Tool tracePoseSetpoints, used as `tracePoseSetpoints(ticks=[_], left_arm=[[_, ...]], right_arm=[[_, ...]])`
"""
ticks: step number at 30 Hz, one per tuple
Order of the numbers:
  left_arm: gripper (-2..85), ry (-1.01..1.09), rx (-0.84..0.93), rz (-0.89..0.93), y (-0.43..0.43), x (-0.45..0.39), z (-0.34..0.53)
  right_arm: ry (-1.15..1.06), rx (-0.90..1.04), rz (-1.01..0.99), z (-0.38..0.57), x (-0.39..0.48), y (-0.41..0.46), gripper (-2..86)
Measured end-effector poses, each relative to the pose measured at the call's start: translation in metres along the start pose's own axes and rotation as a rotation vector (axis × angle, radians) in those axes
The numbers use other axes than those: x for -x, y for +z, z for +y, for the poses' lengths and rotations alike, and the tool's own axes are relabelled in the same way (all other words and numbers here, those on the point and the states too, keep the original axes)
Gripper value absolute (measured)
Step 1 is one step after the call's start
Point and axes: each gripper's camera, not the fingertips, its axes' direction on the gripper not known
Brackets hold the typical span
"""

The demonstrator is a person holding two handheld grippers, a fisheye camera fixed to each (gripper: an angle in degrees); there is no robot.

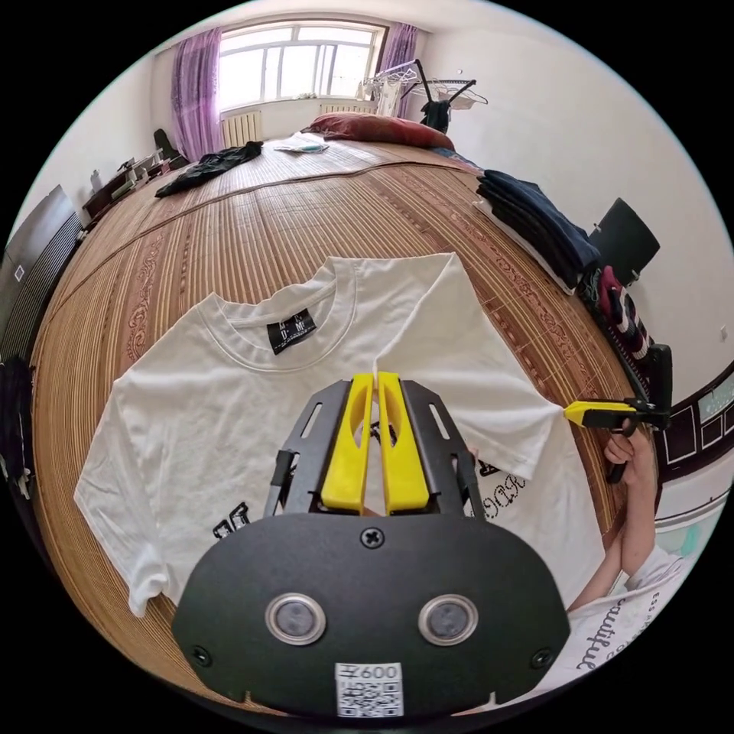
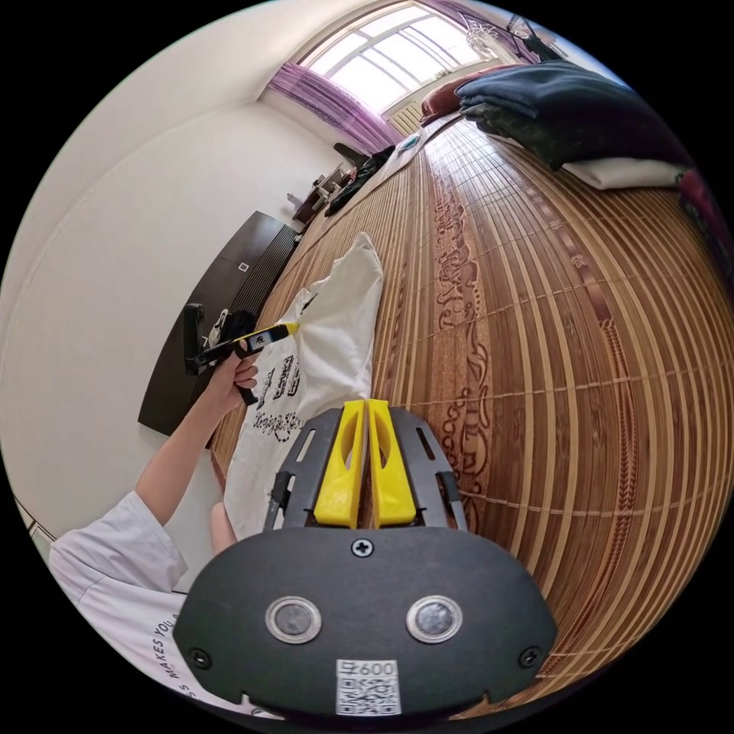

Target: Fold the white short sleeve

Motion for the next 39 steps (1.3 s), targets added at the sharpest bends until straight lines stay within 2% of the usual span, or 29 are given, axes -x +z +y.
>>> tracePoseSetpoints(ticks=[5, 12, 14, 18, 22, 24, 29, 31, 34, 39], left_arm=[[3.5, -0.055, 0.036, -0.003, 0.042, 0.007, -0.001], [10.6, -0.031, 0.007, -0.184, 0.039, -0.003, 0.009], [11.4, 0.058, -0.01, -0.151, 0.033, -0.03, 0.016], [12.1, 0.428, -0.067, -0.1, 0.024, -0.153, 0.046], [11.7, 0.683, -0.108, -0.138, 0.039, -0.244, 0.073], [10.6, 0.806, -0.039, -0.191, 0.069, -0.279, 0.086], [6.8, 0.836, -0.057, -0.301, 0.103, -0.287, 0.109], [6.1, 0.855, -0.031, -0.291, 0.117, -0.287, 0.116], [6.1, 0.863, 0.007, -0.301, 0.13, -0.29, 0.121], [7.0, 0.884, -0.039, -0.395, 0.136, -0.303, 0.136]], right_arm=[[0.013, -0.001, -0.017, -0.003, -0.006, 0.002, -0.8], [0.036, -0.009, -0.039, -0.007, -0.015, 0.002, -0.8], [0.056, -0.012, -0.058, -0.008, -0.02, 0.002, -0.8], [0.064, -0.014, -0.065, -0.01, -0.024, 0.003, -0.8], [0.056, -0.016, -0.058, -0.012, -0.024, 0.004, -0.8], [0.06, -0.014, -0.065, -0.014, -0.027, 0.005, -0.8], [0.08, -0.009, -0.092, -0.018, -0.035, 0.005, -0.8], [0.08, -0.01, -0.092, -0.019, -0.036, 0.005, -0.8], [0.068, -0.011, -0.077, -0.021, -0.034, 0.007, -0.8], [0.065, -0.011, -0.074, -0.023, -0.035, 0.009, -0.8]])
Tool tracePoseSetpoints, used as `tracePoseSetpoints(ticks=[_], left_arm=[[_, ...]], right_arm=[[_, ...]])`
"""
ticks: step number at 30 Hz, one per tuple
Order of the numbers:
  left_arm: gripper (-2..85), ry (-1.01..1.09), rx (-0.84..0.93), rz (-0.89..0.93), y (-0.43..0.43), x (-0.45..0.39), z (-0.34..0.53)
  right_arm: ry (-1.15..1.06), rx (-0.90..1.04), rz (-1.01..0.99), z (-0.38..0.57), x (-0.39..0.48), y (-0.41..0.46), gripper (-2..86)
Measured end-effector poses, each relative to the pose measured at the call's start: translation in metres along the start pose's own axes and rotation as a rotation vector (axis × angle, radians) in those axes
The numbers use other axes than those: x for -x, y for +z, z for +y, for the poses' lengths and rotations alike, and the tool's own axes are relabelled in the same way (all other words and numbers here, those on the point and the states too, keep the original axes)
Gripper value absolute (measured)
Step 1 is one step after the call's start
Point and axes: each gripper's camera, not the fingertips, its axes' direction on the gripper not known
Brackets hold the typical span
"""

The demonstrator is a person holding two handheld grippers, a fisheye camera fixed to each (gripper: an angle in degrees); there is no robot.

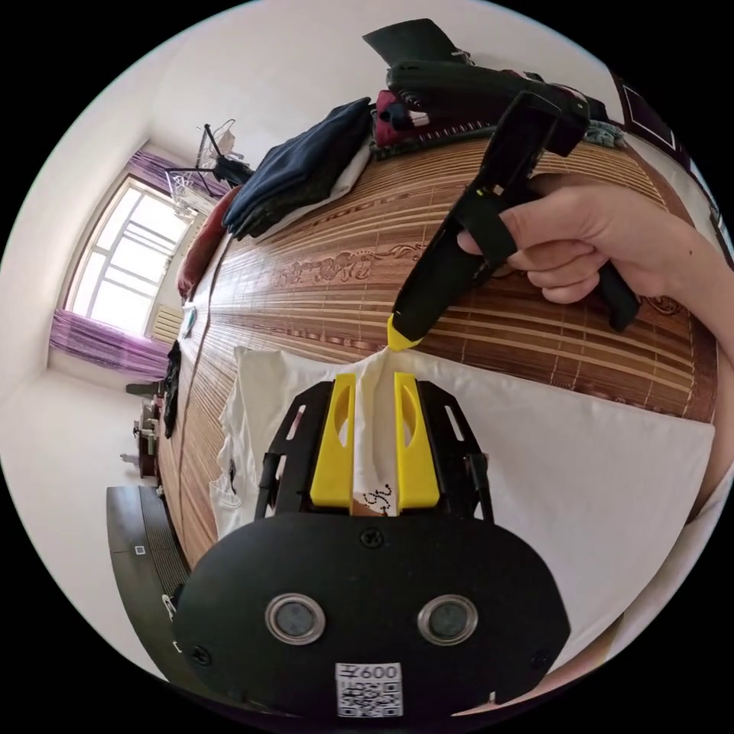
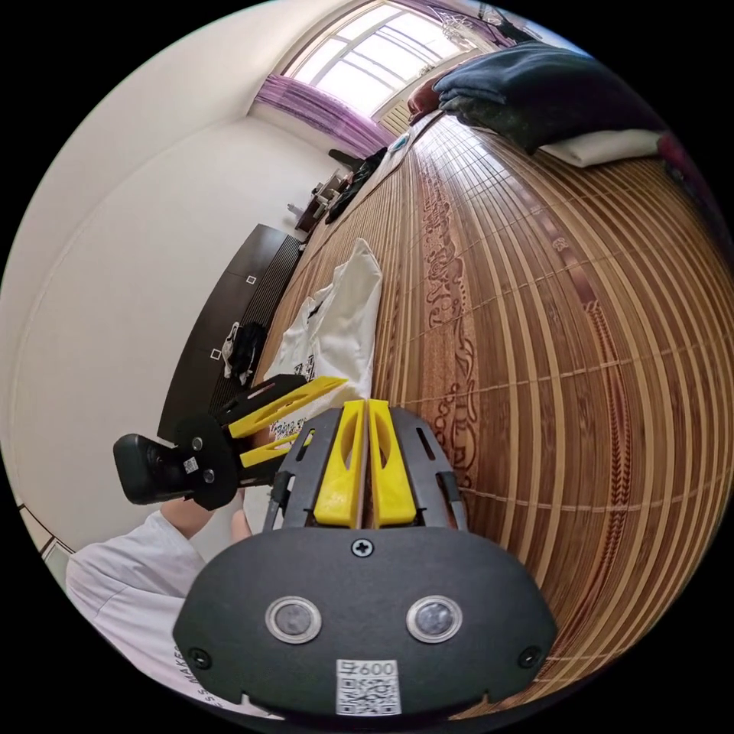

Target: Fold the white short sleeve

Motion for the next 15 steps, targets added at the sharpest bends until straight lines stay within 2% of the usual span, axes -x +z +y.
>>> tracePoseSetpoints(ticks=[3, 6, 15], left_arm=[[5.7, 0.001, -0.058, -0.063, -0.011, -0.01, 0.002], [3.6, 0.018, -0.036, -0.009, -0.007, -0.017, -0.001], [2.7, 0.016, -0.016, -0.005, 0.012, -0.018, -0.009]], right_arm=[[0.012, -0.001, -0.012, -0.002, -0.004, 0.0, -0.8], [0.015, -0.003, -0.014, -0.003, -0.005, 0.001, -0.8], [0.003, 0.0, -0.003, -0.007, -0.005, 0.005, -0.8]])
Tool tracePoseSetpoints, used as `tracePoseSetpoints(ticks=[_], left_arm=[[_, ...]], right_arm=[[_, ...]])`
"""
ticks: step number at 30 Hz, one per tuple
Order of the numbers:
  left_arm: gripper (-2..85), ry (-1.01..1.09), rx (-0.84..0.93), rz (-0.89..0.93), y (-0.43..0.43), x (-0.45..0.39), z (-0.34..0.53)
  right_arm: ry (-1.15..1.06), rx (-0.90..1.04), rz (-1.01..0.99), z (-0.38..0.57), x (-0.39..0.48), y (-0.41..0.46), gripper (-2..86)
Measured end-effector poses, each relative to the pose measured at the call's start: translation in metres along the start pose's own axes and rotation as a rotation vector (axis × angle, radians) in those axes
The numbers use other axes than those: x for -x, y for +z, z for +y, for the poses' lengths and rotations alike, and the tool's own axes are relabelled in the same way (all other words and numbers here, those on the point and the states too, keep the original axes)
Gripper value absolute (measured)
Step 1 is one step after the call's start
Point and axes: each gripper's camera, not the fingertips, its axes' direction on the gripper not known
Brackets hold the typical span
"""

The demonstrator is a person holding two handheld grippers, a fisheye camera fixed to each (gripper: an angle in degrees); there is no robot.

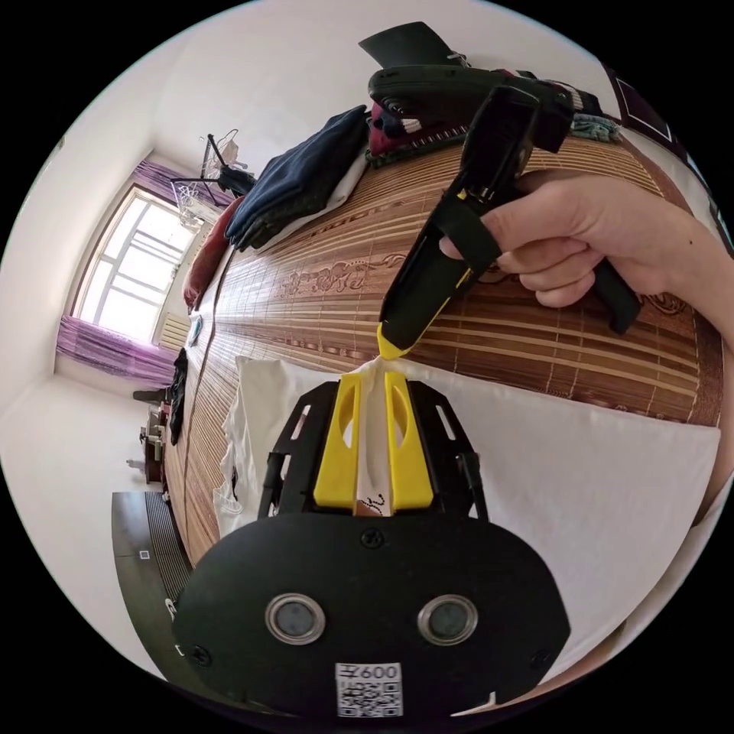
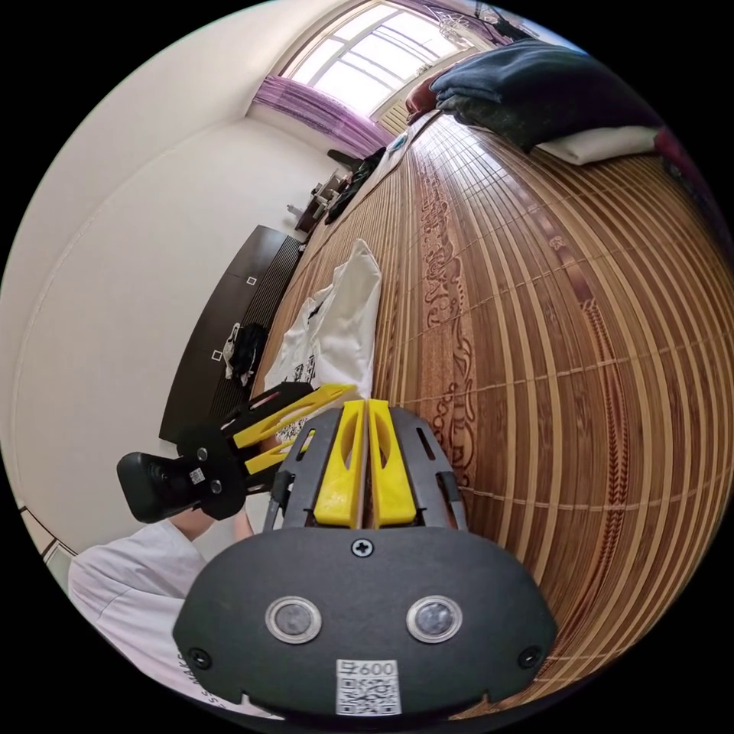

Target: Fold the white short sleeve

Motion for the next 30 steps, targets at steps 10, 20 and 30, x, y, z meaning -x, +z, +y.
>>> tracePoseSetpoints(ticks=[10, 20, 30], left_arm=[[2.2, -0.097, 0.002, 0.055, -0.006, 0.031, -0.015], [1.6, -0.375, 0.105, 0.229, -0.001, 0.089, -0.039], [0.7, -0.686, -0.037, 0.788, -0.039, 0.183, -0.009]], right_arm=[[0.179, -0.184, -0.102, 0.008, -0.038, -0.03, -0.8], [0.175, -0.167, -0.094, 0.006, -0.038, -0.024, -0.9], [0.173, -0.168, -0.092, 0.007, -0.037, -0.022, -0.8]])
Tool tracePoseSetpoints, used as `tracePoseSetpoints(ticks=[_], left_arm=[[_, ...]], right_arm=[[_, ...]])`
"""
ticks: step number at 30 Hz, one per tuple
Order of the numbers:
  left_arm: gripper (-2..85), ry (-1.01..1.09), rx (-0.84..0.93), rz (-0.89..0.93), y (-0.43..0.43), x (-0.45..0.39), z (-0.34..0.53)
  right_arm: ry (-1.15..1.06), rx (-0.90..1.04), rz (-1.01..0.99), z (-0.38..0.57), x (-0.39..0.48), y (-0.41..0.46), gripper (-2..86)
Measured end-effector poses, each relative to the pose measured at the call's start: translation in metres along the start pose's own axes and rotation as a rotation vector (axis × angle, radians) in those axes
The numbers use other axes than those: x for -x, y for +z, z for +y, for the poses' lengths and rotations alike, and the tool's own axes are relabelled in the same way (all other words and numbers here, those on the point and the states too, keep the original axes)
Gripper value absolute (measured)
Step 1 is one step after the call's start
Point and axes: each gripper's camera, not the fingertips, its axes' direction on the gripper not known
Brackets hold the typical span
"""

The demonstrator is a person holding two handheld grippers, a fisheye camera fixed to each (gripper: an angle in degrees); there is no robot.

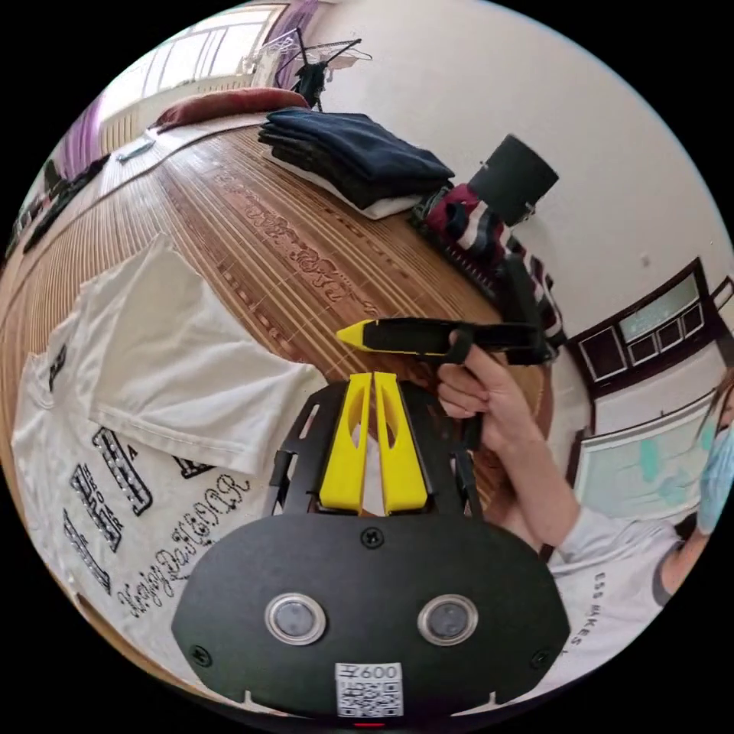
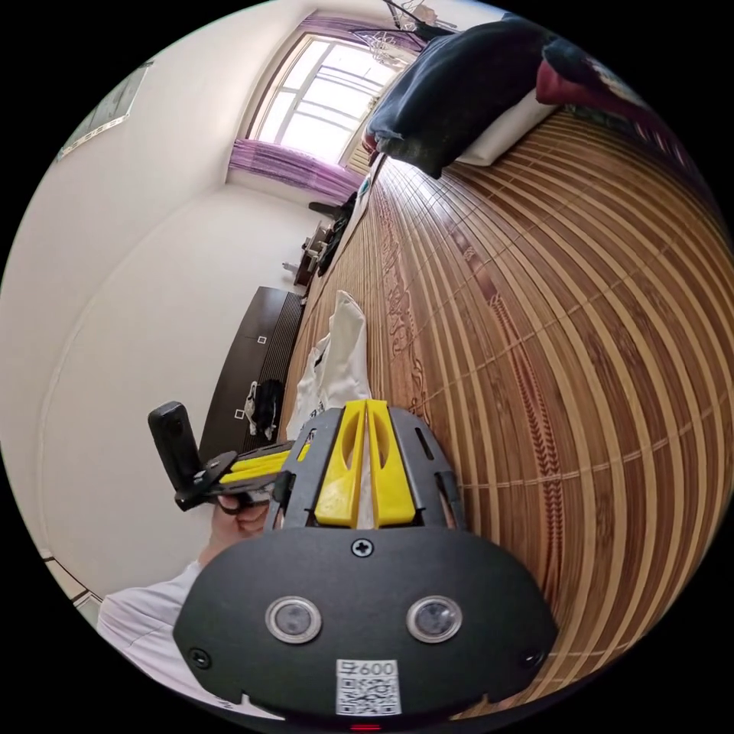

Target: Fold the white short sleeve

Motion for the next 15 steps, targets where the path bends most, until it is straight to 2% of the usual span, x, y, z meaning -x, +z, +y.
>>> tracePoseSetpoints(ticks=[4, 9, 11, 15], left_arm=[[0.5, -0.058, -0.097, -0.133, -0.041, 0.018, -0.009], [0.5, -0.099, 0.018, -0.119, -0.029, 0.039, -0.026], [0.6, -0.09, 0.1, -0.166, -0.01, 0.04, -0.03], [0.8, -0.073, 0.089, -0.162, -0.024, 0.028, -0.036]], right_arm=[[0.005, -0.001, -0.009, 0.001, -0.001, 0.0, -0.8], [0.004, 0.011, -0.016, 0.002, -0.002, 0.002, -0.8], [-0.004, 0.022, -0.007, 0.002, 0.0, 0.003, -0.8], [-0.005, 0.023, -0.008, 0.003, 0.0, 0.004, -0.8]])
